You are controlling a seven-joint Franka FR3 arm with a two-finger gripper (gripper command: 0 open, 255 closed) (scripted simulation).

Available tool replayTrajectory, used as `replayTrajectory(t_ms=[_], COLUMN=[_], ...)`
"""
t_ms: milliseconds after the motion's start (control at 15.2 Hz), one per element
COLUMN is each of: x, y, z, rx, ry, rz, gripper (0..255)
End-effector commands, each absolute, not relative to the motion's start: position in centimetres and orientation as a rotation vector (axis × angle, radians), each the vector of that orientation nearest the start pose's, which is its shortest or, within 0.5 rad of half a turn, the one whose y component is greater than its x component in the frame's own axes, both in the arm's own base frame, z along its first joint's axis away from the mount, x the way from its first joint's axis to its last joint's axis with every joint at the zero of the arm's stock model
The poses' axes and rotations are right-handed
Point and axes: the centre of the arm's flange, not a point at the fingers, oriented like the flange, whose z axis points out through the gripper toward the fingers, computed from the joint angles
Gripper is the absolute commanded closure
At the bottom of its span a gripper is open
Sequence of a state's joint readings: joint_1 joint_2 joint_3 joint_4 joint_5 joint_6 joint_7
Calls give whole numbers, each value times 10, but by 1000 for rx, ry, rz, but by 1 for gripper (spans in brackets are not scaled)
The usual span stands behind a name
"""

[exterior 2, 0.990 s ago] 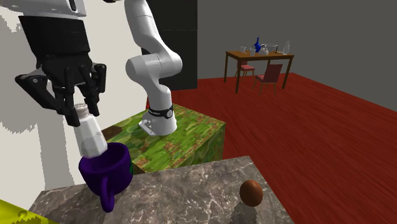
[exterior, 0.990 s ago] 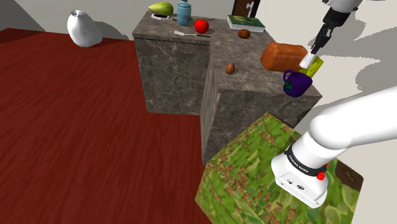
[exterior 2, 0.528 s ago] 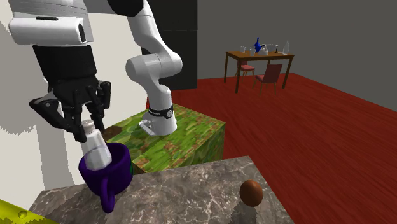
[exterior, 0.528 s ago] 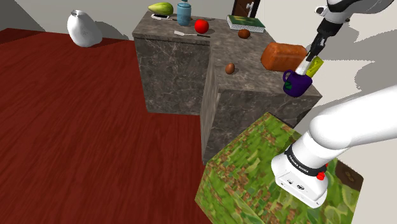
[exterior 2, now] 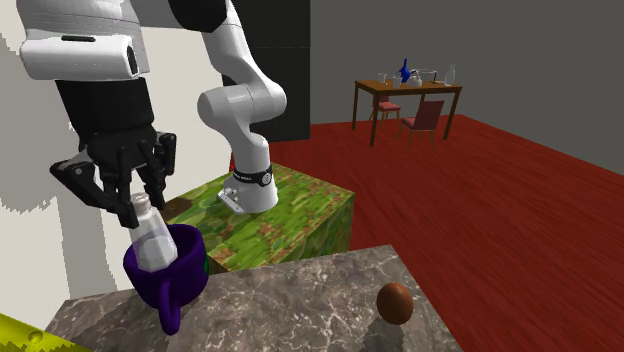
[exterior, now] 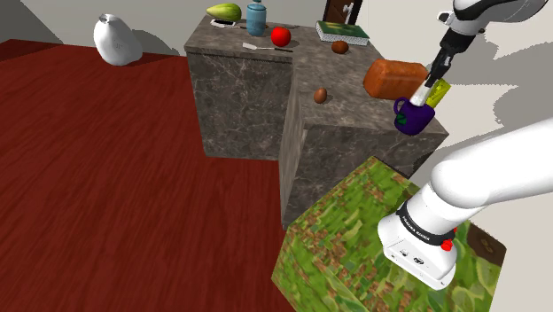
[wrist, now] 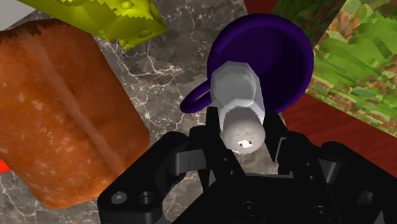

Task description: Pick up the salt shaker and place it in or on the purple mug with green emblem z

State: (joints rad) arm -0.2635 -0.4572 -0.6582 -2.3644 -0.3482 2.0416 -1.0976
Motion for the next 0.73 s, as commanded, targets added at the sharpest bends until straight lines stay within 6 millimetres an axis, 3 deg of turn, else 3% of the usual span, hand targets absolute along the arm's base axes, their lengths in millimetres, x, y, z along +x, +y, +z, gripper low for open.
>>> replayTrajectory(t_ms=[0,330,594,660], x=[241,241,240,240], y=[-373,-373,-369,-369], z=[464,464,514,514], rx=[-3164,-3164,-3164,-3164], ry=[-592,-592,-592,-592], rz=[-3,-3,-3,-3], gripper=[0,0,0,0])
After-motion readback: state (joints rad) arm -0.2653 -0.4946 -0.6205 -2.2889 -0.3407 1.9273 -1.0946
